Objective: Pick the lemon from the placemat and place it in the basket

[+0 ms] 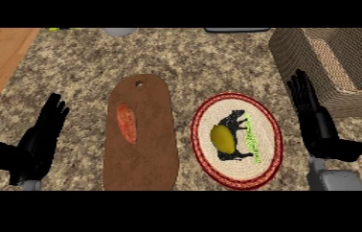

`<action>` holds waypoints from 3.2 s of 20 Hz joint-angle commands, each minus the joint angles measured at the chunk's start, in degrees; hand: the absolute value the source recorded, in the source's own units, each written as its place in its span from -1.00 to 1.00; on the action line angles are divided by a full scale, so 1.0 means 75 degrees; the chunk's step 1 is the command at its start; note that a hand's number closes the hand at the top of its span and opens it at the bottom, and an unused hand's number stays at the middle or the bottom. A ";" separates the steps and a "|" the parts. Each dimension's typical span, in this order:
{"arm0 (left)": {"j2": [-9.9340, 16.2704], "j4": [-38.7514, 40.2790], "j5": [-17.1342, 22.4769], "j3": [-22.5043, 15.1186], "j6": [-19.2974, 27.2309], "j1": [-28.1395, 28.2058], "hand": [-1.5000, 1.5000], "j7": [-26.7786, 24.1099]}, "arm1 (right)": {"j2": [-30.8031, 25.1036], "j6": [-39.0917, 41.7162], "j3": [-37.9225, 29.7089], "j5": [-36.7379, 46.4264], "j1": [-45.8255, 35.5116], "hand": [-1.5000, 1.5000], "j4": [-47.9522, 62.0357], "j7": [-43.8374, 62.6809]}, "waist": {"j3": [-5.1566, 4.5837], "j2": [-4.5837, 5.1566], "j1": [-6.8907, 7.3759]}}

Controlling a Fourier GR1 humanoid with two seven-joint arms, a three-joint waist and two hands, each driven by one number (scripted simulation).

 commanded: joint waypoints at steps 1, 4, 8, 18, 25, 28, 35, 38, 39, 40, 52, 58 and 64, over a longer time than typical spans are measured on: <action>0.0395 -0.0063 0.0048 0.0207 -0.0368 -0.0381 0.00 0.0414 | 0.0087 0.0622 -0.0073 -0.0417 -0.0987 1.00 0.0663 -0.0161 | -0.0081 0.0232 0.0287; 0.0574 0.0204 -0.0235 0.0041 -0.0336 -0.0947 0.00 0.0520 | 0.0203 0.2336 0.0498 -0.1395 -0.2120 1.00 0.0556 -0.0240 | -0.0048 0.0369 0.0584; 0.0484 0.0317 -0.0244 -0.0354 -0.0585 -0.1226 0.00 0.0829 | -0.0601 0.4203 0.2083 -0.0230 -0.3072 1.00 -0.0082 -0.1056 | -0.0077 0.0405 0.0789; 0.0315 0.1519 -0.0406 0.0132 -0.1017 -0.1859 0.00 0.1191 | 0.0742 0.2825 0.3788 0.2397 -0.1998 -1.00 -0.1018 -0.1098 | -0.0092 0.0206 0.0162; 0.0338 0.1552 -0.0363 0.0185 -0.0869 -0.1878 0.00 0.1249 | -0.0395 0.3802 0.3348 0.2981 -0.3907 -1.00 -0.2084 0.2417 | -0.0119 0.0118 0.0074; 0.0196 0.1689 -0.0404 0.0159 -0.0799 -0.2008 0.00 0.1206 | -0.1194 0.3978 0.3010 0.3902 -0.4647 -1.00 -0.2118 0.3175 | -0.0126 0.0107 -0.0024; 0.0146 0.2014 -0.0505 0.0282 -0.1181 -0.1882 0.00 0.0836 | -0.1700 0.6440 0.1891 0.2231 -0.6044 -1.00 -0.1747 0.5038 | -0.0105 0.0195 0.0150; 0.0016 0.2027 -0.0603 0.0249 -0.1126 -0.1869 0.00 0.0740 | -0.1696 0.7396 0.1956 0.1527 -0.6364 -1.00 -0.0968 0.5199 | -0.0105 0.0211 0.0212; 0.0241 0.1874 -0.0518 0.0418 -0.1142 -0.1996 0.00 0.1055 | -0.2085 0.7854 0.1624 0.1087 -0.6194 -1.00 -0.1061 0.5071 | -0.0098 0.0194 0.0170; 0.0002 0.1990 -0.0615 0.0280 -0.1111 -0.2016 0.00 0.1030 | -0.2066 0.8062 0.1392 0.0873 -0.6493 -1.00 -0.0856 0.5168 | -0.0098 0.0201 0.0179; 0.0199 0.1484 -0.0589 0.0817 -0.1726 -0.2060 0.00 0.1640 | -0.2394 0.8105 0.0051 0.0616 -0.4445 -1.00 -0.1342 0.3627 | -0.0088 0.0202 0.0217; -0.0664 0.1775 -0.1457 0.0524 -0.1087 -0.1966 0.00 0.1069 | -0.2193 0.7824 0.0120 0.2450 -0.3072 -1.00 -0.1474 0.1484 | -0.0084 0.0228 0.0232; -0.0483 0.1704 -0.1276 0.0804 -0.1401 -0.2147 0.00 0.1524 | -0.1638 0.6027 0.0956 0.4366 -0.2086 -1.00 -0.0692 -0.0484 | -0.0079 0.0244 0.0264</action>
